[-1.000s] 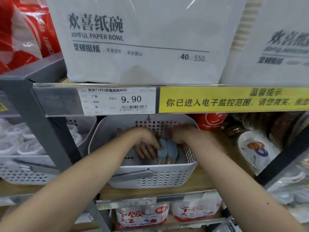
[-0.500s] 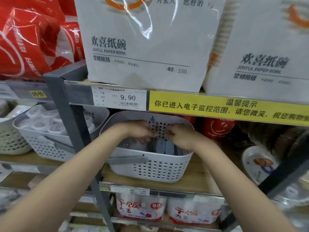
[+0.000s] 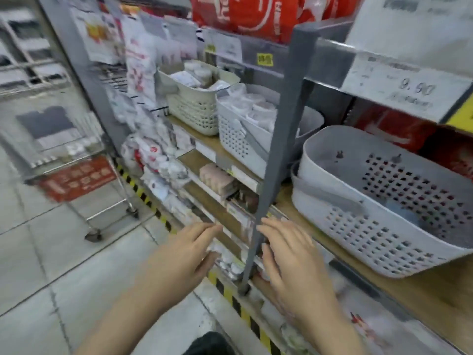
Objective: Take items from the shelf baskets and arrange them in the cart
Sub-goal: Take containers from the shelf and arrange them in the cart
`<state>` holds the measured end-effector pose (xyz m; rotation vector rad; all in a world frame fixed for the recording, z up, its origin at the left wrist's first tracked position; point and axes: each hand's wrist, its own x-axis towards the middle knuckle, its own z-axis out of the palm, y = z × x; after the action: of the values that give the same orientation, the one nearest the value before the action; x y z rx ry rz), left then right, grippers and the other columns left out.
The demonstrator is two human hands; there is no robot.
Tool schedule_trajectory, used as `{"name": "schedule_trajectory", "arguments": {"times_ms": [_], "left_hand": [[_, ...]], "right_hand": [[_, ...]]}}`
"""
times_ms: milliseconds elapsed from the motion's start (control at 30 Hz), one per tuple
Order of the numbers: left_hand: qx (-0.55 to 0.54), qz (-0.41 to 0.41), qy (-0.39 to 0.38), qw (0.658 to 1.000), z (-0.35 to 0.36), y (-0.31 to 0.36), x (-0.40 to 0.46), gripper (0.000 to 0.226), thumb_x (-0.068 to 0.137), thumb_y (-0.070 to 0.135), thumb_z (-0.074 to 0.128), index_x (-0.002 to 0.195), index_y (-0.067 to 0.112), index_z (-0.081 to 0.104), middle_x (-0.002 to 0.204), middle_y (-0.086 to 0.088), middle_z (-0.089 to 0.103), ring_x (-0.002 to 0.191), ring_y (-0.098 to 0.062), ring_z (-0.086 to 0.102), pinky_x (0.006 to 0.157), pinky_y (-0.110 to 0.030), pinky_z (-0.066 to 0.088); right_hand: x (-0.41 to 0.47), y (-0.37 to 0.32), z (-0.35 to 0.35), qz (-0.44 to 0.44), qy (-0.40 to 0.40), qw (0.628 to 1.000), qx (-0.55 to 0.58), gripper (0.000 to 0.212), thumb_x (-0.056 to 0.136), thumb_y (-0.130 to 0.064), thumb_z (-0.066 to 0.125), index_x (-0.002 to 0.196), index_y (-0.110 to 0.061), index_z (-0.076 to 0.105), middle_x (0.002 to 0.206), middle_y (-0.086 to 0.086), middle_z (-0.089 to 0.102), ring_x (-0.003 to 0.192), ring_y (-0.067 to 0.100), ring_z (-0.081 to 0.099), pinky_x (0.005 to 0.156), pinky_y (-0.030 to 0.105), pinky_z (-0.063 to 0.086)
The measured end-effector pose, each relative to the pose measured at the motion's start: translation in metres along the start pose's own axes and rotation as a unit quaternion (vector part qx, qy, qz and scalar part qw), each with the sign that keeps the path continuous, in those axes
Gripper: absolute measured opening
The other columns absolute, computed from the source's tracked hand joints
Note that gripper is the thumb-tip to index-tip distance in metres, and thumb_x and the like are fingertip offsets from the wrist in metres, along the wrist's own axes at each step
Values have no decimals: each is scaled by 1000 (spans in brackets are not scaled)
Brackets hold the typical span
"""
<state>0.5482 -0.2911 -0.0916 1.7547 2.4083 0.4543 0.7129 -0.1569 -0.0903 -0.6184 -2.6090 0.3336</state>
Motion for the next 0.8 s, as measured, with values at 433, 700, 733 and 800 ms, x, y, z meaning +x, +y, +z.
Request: {"name": "schedule_trajectory", "arguments": {"times_ms": [433, 700, 733, 800], "left_hand": [[-151, -438, 72, 883, -17, -201, -202, 35, 94, 33, 54, 129, 30, 49, 117, 18, 58, 113, 2, 52, 91, -15, 37], [-108, -513, 137, 840, -80, -359, -282, 36, 94, 36, 54, 129, 29, 50, 115, 18, 59, 106, 4, 52, 85, -14, 36], [-110, -519, 138, 836, -84, -373, -289, 37, 93, 36, 54, 129, 28, 50, 114, 19, 58, 107, 3, 52, 87, -15, 37], [-106, -523, 130, 836, -93, -402, -297, 37, 93, 37, 54, 129, 30, 50, 113, 21, 57, 108, 4, 52, 88, -14, 37]], "right_hand": [[74, -144, 180, 34, -332, 922, 197, 25, 99, -34, 46, 123, -40, 49, 112, -25, 46, 106, -3, 46, 92, 18, 42], [171, -320, 285, -42, -344, 906, 243, 32, 100, -30, 45, 131, -32, 48, 124, -21, 50, 118, -2, 46, 95, 16, 37], [179, -337, 294, -53, -340, 906, 247, 31, 99, -31, 45, 130, -33, 49, 122, -23, 49, 117, -3, 45, 95, 15, 36], [195, -364, 311, -70, -335, 907, 245, 29, 99, -34, 44, 128, -36, 49, 116, -28, 46, 111, -8, 42, 91, 13, 34]]}}
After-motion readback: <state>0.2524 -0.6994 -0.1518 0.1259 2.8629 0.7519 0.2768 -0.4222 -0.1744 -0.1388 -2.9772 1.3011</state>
